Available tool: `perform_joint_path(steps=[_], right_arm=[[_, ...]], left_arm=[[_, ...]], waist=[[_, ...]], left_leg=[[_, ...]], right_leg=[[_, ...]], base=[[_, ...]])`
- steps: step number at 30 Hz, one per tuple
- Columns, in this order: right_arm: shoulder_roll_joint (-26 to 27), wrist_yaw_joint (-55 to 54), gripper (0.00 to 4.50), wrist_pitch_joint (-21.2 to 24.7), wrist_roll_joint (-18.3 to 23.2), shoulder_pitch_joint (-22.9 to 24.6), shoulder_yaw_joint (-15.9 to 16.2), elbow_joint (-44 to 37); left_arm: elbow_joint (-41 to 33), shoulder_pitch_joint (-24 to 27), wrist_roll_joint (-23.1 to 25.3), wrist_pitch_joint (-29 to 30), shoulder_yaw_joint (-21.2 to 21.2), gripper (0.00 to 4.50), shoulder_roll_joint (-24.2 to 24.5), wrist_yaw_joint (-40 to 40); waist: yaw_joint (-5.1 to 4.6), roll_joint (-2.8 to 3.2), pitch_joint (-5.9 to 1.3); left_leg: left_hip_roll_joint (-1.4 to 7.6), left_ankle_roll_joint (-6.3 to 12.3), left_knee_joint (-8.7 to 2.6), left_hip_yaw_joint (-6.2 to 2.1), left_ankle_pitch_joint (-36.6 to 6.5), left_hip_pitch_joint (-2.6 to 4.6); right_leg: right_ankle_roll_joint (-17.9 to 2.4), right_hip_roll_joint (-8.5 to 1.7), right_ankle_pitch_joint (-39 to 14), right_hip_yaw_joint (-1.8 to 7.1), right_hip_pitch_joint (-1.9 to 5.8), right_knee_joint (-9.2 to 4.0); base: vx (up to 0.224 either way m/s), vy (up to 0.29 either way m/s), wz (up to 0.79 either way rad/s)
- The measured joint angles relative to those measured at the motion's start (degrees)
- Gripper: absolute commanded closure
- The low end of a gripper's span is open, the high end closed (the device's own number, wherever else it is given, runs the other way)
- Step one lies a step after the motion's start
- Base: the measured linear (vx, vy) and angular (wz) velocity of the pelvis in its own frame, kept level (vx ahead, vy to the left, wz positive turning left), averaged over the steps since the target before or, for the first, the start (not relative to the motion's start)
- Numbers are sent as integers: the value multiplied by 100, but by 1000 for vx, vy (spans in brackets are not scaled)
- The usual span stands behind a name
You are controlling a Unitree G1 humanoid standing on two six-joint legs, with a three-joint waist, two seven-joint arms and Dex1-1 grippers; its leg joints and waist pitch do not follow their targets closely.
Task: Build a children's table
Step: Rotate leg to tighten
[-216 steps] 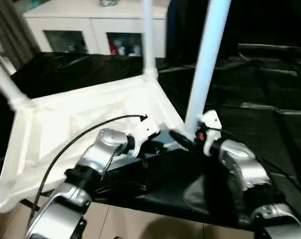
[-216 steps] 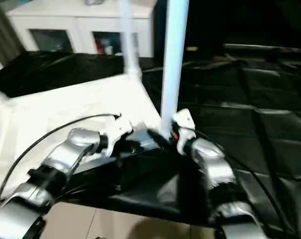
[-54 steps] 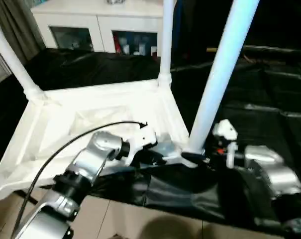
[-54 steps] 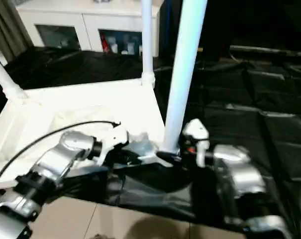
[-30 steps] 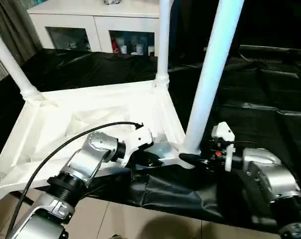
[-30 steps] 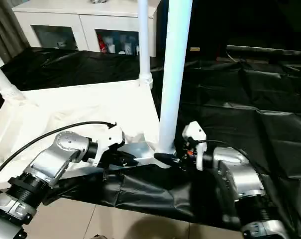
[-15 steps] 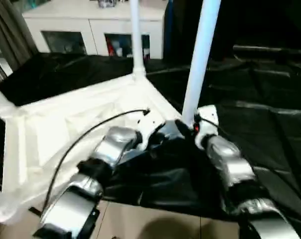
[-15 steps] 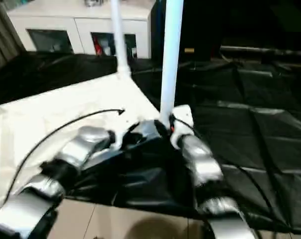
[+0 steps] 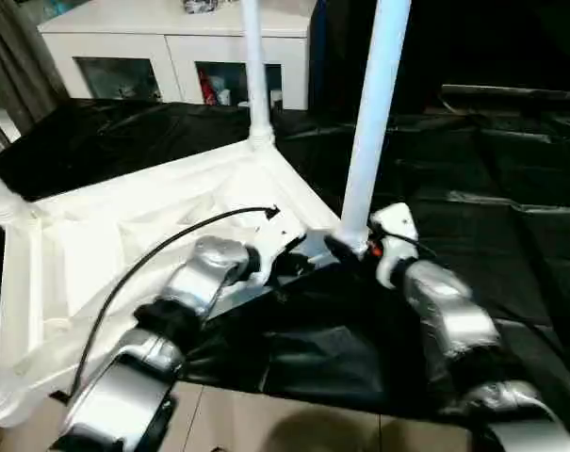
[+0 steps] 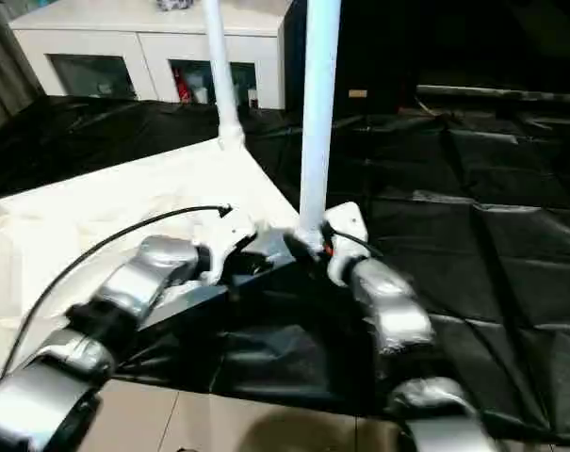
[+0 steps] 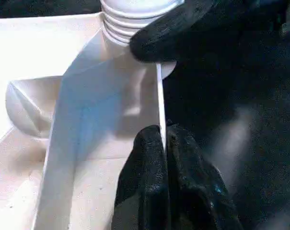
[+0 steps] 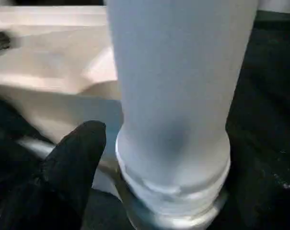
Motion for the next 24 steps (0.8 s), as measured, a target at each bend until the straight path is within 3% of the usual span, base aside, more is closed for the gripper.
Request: perform_joint_path(steps=[6, 12, 21, 24], right_arm=[[-581, 1544, 60, 271, 260, 245, 209, -474], [-889, 2200, 93, 431, 420, 314, 387, -744], [-871, 2274, 170, 600, 456, 414, 393, -899], [-610, 1527, 175, 449, 280, 380, 320, -702]], left_arm=[[-613, 329, -138, -41, -211, 450, 422, -1010], [-1115, 525, -251, 226, -308, 450, 611, -1325], [-1155, 538, -258, 302, -329, 450, 607, -1345], [-991, 482, -150, 316, -270, 450, 459, -880]], waist=[[141, 1, 6], [148, -5, 12], [143, -9, 14], [112, -26, 16]], left_leg=[[3, 1, 7, 7, -1, -5], [4, 0, 6, 9, -1, -4], [4, 0, 7, 9, -1, -3], [4, -1, 7, 8, 0, 6]], right_leg=[[-2, -4, -2, 0, 1, 1], [-3, -5, -1, 0, 2, 2], [-2, -4, -2, 0, 2, 3], [-6, -4, 1, 0, 4, 10]], base=[[0, 0, 0], [0, 0, 0], [0, 0, 0], [0, 0, 0]])
